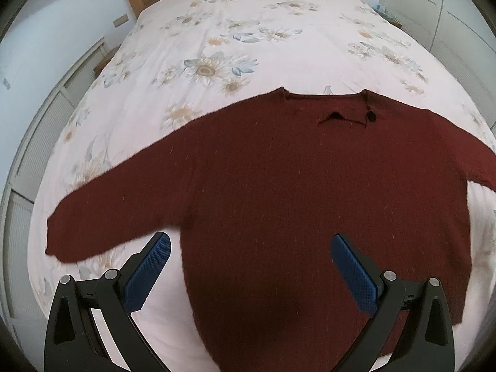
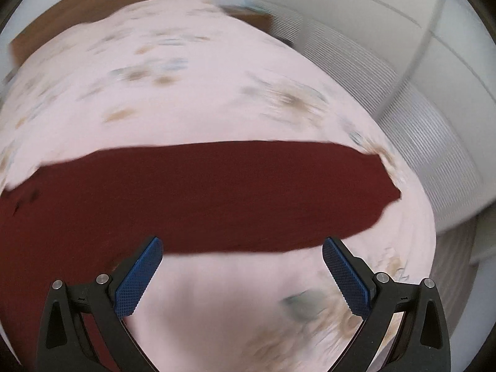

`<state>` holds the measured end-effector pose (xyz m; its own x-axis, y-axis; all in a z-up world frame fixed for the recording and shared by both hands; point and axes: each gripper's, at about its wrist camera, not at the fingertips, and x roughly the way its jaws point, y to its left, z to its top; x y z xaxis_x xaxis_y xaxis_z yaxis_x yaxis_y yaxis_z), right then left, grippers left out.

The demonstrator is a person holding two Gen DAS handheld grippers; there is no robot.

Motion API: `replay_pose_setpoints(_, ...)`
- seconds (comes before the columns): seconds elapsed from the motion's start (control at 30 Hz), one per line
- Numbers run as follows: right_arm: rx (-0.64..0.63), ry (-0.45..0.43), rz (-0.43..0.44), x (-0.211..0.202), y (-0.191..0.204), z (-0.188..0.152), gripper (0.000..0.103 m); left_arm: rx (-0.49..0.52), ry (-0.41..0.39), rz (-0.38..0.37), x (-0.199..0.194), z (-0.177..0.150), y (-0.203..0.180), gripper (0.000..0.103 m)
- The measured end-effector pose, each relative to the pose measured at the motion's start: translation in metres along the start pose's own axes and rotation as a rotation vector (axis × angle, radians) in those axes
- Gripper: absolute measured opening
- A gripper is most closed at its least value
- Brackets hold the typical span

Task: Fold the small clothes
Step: 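Grasp the sweater sleeve cuff with the right gripper and lift it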

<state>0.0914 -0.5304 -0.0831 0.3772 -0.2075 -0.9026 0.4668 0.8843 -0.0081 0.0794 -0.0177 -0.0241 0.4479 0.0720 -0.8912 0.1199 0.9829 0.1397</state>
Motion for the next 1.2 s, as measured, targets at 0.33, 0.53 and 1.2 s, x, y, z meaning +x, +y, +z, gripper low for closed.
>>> replay_pose_setpoints(0.33,0.425,0.169,0.064,0.1,-0.108,-0.004,0.103,0.013,0.017,0.002,0.033,0.018,-0.007,0.102)
replay_pose_setpoints(0.53,0.467,0.137,0.073,0.112,-0.118,0.003,0.103,-0.01,0.04,-0.011,0.042,0.022,-0.004,0.102)
replay_pose_setpoints(1.2,0.075,-0.125,0.198,-0.031,-0.015,0.065,0.015,-0.063,0.026,-0.071,0.034,0.005,0.019,0.102)
